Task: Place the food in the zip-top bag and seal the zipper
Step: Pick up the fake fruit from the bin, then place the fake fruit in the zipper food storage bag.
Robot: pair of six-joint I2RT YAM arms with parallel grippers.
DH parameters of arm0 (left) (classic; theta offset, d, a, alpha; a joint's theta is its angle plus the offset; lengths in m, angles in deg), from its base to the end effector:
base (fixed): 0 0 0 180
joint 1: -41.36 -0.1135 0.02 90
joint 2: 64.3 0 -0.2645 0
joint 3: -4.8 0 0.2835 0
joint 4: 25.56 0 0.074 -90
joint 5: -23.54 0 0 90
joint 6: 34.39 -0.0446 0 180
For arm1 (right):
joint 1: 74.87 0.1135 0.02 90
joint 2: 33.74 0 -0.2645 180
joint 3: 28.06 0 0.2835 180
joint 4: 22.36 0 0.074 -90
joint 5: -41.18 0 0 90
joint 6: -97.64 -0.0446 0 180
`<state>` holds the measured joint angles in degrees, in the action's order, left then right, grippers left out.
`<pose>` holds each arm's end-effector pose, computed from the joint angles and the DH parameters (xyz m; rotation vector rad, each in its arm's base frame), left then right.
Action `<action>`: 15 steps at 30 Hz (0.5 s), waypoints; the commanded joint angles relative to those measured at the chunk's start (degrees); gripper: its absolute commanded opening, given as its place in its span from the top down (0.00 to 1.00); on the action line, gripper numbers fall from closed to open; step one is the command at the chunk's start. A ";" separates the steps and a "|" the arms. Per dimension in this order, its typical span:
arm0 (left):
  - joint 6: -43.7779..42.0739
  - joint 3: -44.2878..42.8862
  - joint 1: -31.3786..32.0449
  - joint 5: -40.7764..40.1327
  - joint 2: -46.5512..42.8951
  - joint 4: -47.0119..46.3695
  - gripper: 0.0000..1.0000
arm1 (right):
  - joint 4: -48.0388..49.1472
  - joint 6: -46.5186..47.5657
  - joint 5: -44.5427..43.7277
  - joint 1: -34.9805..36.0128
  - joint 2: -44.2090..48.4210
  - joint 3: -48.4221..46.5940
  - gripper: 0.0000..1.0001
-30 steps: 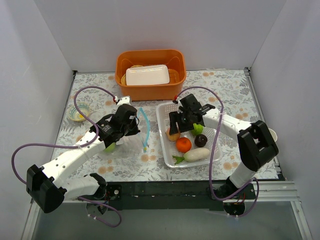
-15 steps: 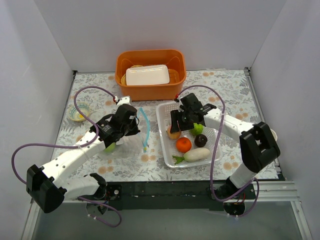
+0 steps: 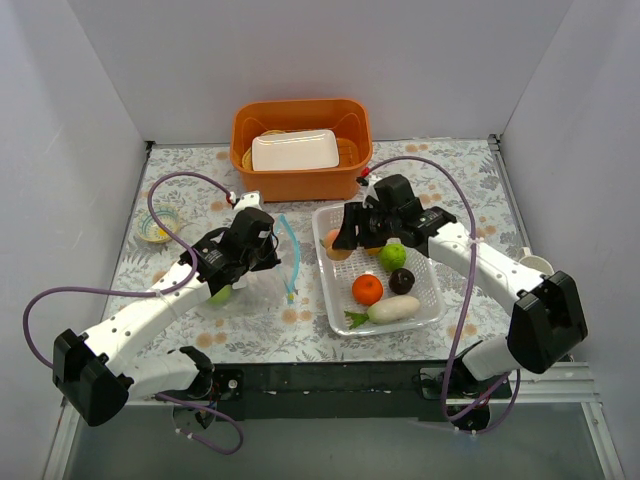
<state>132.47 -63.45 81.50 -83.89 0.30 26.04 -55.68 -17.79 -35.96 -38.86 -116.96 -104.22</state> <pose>0.2131 -0.1623 0.2839 -0.9057 2.2724 -0.6047 0.2851 0.2195 0.2652 -0.3438 2.3649 0.7948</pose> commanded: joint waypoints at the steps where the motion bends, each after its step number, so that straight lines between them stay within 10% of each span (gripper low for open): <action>1: -0.31 -0.66 0.03 0.29 -2.19 -0.96 1.00 | 6.94 -4.01 4.09 1.34 3.24 -0.22 0.60; 15: -0.66 -0.40 0.03 4.16 -3.16 -3.25 1.00 | 10.11 -6.03 6.38 4.42 2.18 -2.41 0.60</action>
<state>132.34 -63.41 81.50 -80.81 -0.75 23.90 -49.12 -22.67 -31.39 -34.97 -115.13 -104.24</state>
